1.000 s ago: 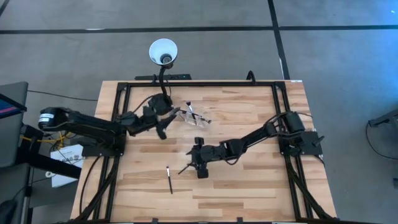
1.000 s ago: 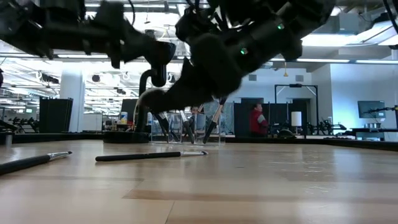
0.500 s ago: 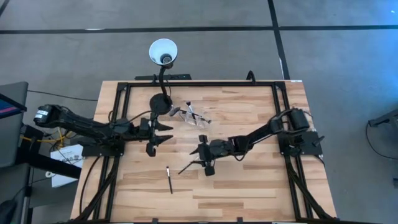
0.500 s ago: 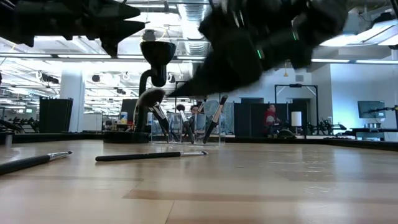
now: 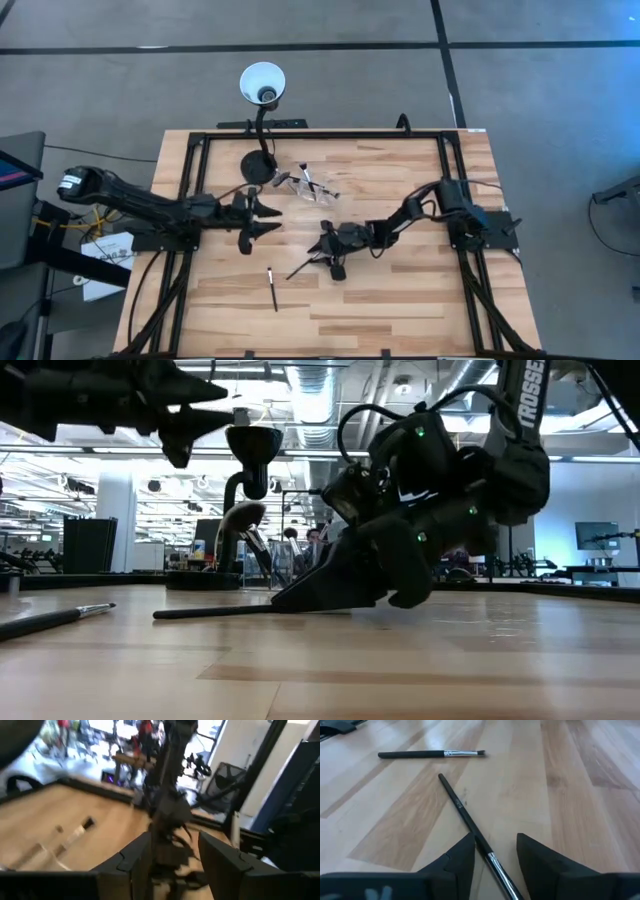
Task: Sort items
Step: Put the eyeshadow brush into the right section of the transparent organizer
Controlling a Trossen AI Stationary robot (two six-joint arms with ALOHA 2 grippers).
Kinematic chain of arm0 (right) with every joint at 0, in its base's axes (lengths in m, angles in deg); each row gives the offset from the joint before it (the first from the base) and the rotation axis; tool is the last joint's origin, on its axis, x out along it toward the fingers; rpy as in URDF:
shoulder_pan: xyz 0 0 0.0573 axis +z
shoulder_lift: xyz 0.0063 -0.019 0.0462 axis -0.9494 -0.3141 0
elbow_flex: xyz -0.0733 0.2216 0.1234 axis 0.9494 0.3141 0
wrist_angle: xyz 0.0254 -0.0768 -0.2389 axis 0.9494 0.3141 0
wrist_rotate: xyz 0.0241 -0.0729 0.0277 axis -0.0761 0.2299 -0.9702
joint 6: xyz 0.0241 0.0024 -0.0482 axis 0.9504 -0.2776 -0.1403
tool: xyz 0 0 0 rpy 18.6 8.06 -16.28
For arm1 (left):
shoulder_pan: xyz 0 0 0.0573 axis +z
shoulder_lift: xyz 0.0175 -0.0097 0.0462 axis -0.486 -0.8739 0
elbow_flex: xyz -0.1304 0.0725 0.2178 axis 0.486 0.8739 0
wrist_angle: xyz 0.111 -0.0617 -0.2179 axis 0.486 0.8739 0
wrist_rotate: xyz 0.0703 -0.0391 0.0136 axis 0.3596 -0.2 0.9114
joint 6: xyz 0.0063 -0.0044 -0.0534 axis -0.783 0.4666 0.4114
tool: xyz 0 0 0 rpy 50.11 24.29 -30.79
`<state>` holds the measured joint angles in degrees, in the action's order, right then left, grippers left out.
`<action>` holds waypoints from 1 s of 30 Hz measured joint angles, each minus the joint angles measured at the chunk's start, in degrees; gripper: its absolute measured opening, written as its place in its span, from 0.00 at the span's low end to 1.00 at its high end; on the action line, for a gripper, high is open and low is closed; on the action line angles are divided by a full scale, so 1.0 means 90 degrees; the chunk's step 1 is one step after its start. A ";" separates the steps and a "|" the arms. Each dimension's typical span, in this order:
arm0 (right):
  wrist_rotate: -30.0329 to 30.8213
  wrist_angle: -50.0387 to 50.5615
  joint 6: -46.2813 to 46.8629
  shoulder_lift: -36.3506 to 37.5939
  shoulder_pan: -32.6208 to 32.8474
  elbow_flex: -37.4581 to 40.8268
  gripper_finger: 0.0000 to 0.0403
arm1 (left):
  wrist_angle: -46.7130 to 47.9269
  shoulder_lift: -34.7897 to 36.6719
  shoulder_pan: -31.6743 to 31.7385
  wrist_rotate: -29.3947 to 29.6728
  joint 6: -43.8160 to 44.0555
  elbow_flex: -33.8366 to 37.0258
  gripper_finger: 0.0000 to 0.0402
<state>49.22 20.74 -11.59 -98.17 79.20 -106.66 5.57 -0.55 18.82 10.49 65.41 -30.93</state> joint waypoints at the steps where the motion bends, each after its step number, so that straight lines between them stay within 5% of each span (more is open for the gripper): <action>1: -0.0022 0.0028 -0.0001 -0.0035 -0.0033 -0.0004 0.33 | -0.0016 -0.0143 -0.0019 -0.0099 0.0147 0.0000 0.41; 12: -0.0326 0.0373 -0.0051 -0.0005 -0.0114 -0.0083 0.03 | -0.0005 -0.2501 -0.0477 -0.0135 0.1758 0.0000 0.41; 20: -0.0262 0.0751 -0.0052 -0.0044 -0.0026 -0.0633 0.02 | -0.0024 -0.3789 -0.0493 0.0356 0.1526 -0.0232 0.41; 30: 0.0122 0.2405 -0.0159 0.0551 0.0018 -0.1154 0.02 | 0.0084 -0.4040 -0.0493 0.0140 0.0998 -0.0556 0.41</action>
<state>50.32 42.39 -13.03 -93.21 79.36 -117.04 6.33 -36.91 14.38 11.76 74.40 -35.93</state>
